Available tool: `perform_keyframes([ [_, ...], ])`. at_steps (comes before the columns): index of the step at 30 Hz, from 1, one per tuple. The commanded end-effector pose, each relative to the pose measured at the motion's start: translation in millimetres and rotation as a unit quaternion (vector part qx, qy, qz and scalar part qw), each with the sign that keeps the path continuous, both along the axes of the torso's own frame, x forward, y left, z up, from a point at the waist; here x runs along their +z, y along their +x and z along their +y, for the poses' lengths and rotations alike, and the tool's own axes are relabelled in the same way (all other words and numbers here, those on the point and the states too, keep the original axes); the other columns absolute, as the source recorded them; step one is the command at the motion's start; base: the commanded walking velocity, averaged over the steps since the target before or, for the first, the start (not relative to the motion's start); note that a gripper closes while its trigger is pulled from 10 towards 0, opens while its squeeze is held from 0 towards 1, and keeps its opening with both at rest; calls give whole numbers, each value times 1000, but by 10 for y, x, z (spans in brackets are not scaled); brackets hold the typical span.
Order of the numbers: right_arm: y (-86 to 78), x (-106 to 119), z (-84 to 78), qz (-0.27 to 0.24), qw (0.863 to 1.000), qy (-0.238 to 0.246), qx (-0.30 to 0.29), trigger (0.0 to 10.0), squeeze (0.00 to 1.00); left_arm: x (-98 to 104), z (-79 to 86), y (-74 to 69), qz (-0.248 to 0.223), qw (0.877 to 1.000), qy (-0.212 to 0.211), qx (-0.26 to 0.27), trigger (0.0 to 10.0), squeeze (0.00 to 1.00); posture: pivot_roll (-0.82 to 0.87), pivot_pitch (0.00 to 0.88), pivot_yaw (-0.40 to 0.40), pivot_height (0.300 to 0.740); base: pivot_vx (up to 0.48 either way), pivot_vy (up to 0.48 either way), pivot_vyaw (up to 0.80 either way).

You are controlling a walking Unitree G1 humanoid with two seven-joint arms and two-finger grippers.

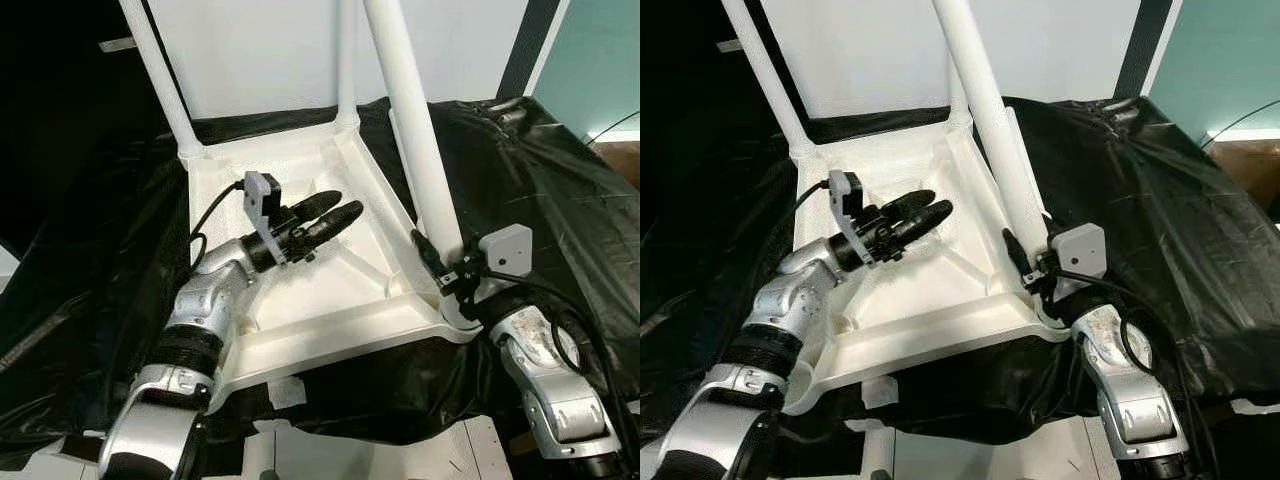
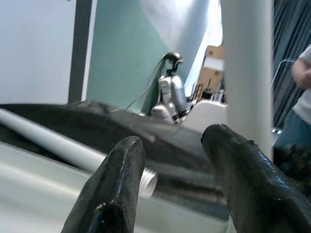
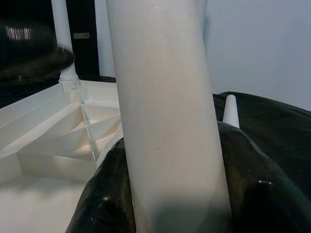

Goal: Building children table

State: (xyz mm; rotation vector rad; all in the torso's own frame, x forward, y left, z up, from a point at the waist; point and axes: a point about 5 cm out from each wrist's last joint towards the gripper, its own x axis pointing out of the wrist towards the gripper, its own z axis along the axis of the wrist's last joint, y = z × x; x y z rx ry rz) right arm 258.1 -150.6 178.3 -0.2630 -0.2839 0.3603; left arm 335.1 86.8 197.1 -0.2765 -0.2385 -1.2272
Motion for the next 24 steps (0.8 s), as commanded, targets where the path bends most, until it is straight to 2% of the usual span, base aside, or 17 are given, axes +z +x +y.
perform_keyframes([
  [1,-3,-178,31,46,999,-1,5,10000,0,55,-46,-25,3,1000,-20,-16,10000,0,-195,22,58,740,0,0,0],
  [2,-3,-178,31,46,999,-1,5,10000,0,55,-46,-25,3,1000,-20,-16,10000,0,-195,22,58,740,0,0,0],
  [4,1,-179,27,47,999,-2,2,10000,0,161,-94,-88,2,996,-65,-63,10000,0,-196,18,59,740,0,0,0],
  [5,7,-178,29,47,999,-3,1,10000,0,216,-98,-120,1,992,-90,-90,10000,176,-193,14,60,740,0,0,0],
  [6,10,-180,33,47,999,-3,1,10000,0,248,-97,-138,1,989,-105,-105,10000,176,-192,13,60,740,0,0,0],
  [7,15,-178,36,47,999,-4,0,10000,0,270,-94,-160,-5,987,-110,-118,10000,553,-192,13,60,740,0,0,0],
  [9,20,-178,39,47,999,-4,1,10000,0,280,-91,-173,-9,986,-110,-125,10000,565,-189,9,60,740,0,0,0],
  [10,26,-178,42,47,999,-4,1,10000,0,282,-108,-186,-15,986,-103,-127,10000,463,-188,8,60,740,0,0,0],
  [11,31,-179,44,47,999,-4,1,10000,0,286,-120,-197,-18,987,-98,-127,10000,463,-188,8,60,740,0,0,0],
  [12,35,-181,45,48,999,-4,2,10000,0,291,-148,-205,-19,987,-94,-126,10000,129,-186,6,61,740,0,0,0],
  [13,38,-182,46,48,999,-3,3,10000,0,296,-167,-210,-20,988,-93,-125,10000,129,-186,6,61,740,0,0,0],
  [14,40,-184,45,48,999,-3,3,10000,0,304,-200,-213,-16,988,-95,-124,10000,0,-176,1,59,740,0,0,0],
  [24,47,-205,104,47,999,-19,14,10000,0,332,-552,-235,26,989,-97,-105,10000,0,-177,1,65,740,0,0,0],
])
